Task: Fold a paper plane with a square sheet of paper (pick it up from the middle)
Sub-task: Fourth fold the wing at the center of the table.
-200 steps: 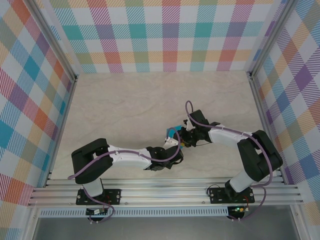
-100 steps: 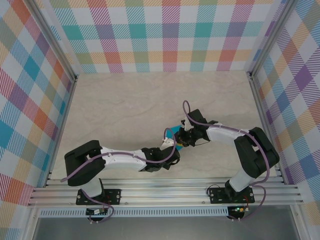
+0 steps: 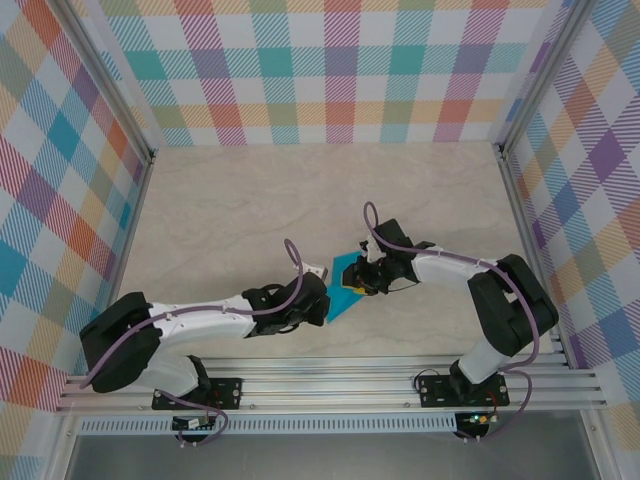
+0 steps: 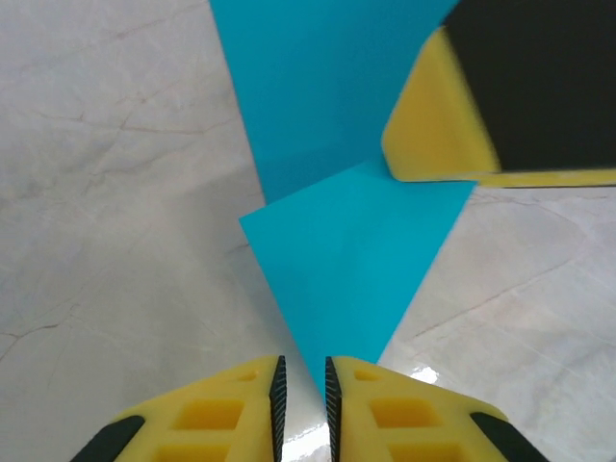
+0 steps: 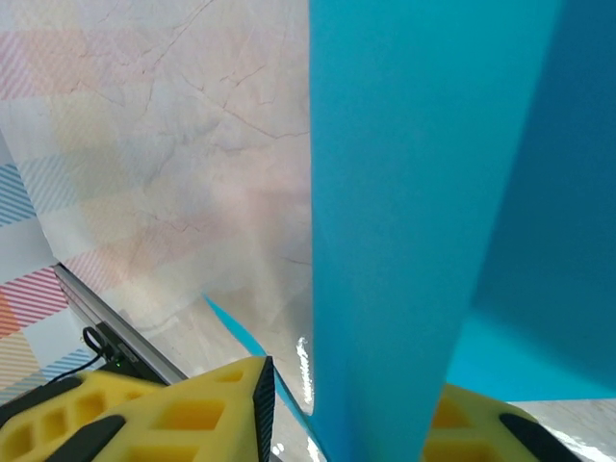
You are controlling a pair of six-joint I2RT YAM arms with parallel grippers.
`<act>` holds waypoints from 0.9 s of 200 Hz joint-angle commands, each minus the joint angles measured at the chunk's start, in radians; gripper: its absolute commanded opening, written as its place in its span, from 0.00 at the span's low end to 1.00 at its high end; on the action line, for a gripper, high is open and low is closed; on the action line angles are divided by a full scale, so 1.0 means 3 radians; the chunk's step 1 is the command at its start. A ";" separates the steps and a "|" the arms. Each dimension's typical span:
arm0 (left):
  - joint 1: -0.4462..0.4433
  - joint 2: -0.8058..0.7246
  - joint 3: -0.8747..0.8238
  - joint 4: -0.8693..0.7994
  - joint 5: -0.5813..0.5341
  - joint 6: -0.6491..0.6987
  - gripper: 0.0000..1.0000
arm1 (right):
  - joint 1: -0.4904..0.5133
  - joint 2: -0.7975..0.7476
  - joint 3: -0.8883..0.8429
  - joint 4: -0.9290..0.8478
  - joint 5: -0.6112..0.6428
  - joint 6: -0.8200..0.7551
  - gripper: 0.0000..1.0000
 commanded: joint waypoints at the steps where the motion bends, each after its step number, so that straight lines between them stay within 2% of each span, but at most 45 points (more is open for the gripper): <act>1: 0.0068 0.0218 0.0178 0.0061 0.0310 -0.0054 0.18 | 0.0035 0.0080 0.0076 0.0001 -0.0089 -0.0089 0.29; 30: 0.0102 0.0433 0.0260 0.0071 0.0333 -0.0088 0.14 | 0.0053 0.0103 0.0063 0.0006 -0.0098 -0.0094 0.30; 70: 0.0118 0.0609 0.0320 -0.0003 0.0151 -0.0125 0.11 | 0.0067 0.0114 0.0056 -0.0010 -0.0139 -0.0147 0.33; 125: 0.0123 0.0855 0.0394 0.0110 0.0250 -0.0119 0.09 | 0.0101 0.0157 0.0034 -0.0062 -0.0127 -0.0221 0.36; 146: 0.0123 0.0882 0.0406 0.0123 0.0270 -0.0108 0.09 | 0.0099 0.0201 0.0068 -0.0104 -0.0087 -0.0232 0.33; 180: 0.0128 0.0914 0.0439 0.0054 0.0271 -0.0073 0.09 | 0.0105 0.0233 0.0149 -0.0253 0.0077 -0.0241 0.20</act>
